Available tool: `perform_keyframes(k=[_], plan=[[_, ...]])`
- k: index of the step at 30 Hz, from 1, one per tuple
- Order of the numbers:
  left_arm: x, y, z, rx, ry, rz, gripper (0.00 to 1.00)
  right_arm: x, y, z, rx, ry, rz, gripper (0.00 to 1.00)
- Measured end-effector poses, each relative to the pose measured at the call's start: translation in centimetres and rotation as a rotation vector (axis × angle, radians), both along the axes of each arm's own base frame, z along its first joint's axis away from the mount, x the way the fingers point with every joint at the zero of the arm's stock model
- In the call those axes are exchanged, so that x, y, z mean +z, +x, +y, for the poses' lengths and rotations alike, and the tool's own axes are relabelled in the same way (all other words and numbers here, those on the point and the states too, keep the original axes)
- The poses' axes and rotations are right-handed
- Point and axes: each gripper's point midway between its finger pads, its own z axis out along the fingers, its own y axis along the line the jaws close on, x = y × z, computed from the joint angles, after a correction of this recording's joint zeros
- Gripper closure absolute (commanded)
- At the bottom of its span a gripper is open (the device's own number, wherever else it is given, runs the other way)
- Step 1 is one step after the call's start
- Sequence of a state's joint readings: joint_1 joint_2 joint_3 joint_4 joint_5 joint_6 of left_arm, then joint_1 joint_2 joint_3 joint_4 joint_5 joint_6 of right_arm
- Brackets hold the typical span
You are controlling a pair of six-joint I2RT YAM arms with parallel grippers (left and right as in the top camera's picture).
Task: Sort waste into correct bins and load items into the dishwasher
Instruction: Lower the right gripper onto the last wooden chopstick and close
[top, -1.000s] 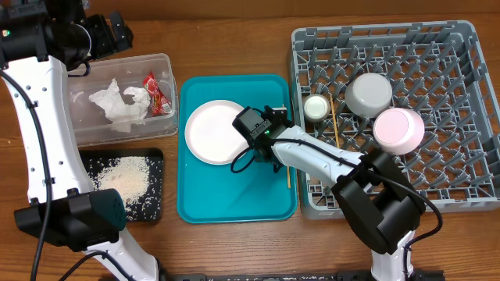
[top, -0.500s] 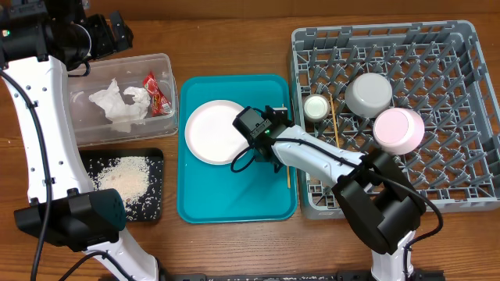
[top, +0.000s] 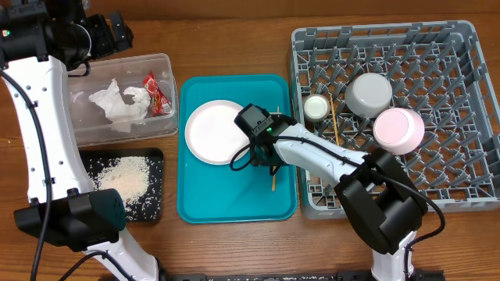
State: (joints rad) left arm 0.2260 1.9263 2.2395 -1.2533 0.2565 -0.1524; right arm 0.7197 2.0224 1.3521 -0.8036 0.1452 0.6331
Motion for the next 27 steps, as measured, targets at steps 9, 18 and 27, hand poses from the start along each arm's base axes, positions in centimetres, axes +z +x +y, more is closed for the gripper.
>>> perform_keyframes(k=[9, 18, 27], plan=[[0.0, 0.0, 0.0, 0.0, 0.0, 0.0, 0.0, 0.1, 0.5, -0.5, 0.037, -0.039, -0.028, 0.65], [0.0, 0.0, 0.0, 0.0, 0.0, 0.0, 0.0, 0.3, 1.7, 0.1, 0.04, -0.022, -0.083, 0.76], [0.0, 0.0, 0.0, 0.0, 0.0, 0.0, 0.0, 0.2, 1.7, -0.1, 0.023, -0.025, -0.084, 0.87]])
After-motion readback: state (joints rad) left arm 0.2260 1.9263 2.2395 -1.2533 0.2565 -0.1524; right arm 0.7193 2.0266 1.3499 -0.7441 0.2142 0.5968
